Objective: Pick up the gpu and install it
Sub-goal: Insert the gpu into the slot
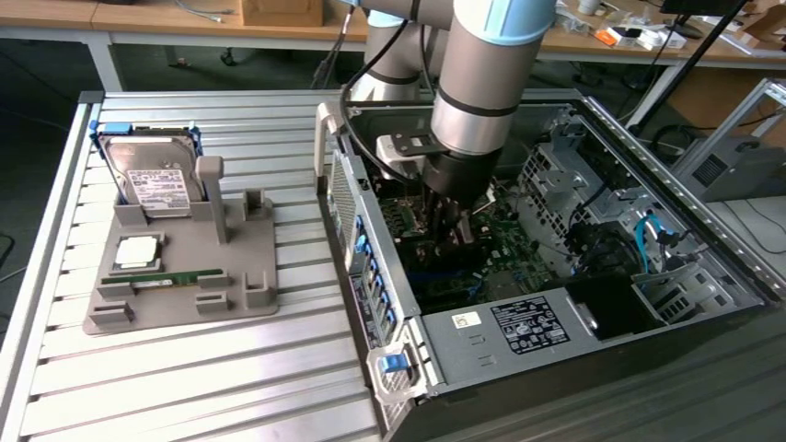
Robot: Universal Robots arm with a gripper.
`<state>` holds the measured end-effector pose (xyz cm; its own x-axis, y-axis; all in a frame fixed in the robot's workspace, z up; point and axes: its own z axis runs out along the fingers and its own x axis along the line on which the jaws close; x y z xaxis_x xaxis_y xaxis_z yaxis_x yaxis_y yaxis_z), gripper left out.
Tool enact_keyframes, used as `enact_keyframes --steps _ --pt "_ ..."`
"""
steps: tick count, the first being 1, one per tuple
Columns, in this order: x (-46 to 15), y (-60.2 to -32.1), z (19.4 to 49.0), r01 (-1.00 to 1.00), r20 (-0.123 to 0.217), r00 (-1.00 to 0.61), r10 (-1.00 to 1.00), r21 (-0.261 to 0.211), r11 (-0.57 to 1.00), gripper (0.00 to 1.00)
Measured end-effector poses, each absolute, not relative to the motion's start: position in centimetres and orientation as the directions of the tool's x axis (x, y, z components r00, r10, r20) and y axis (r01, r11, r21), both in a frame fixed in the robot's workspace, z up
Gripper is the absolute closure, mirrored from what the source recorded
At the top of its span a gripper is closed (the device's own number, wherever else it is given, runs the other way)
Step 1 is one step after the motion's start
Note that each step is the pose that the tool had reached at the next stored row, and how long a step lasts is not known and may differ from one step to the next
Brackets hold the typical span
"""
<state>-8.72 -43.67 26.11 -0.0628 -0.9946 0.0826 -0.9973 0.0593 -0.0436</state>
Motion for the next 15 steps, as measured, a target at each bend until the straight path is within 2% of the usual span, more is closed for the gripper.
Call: enact_keyframes --steps 15 --pt "-8.78 -43.74 25.83 -0.997 0.083 -0.063 -0.995 -0.044 0.059 0.73"
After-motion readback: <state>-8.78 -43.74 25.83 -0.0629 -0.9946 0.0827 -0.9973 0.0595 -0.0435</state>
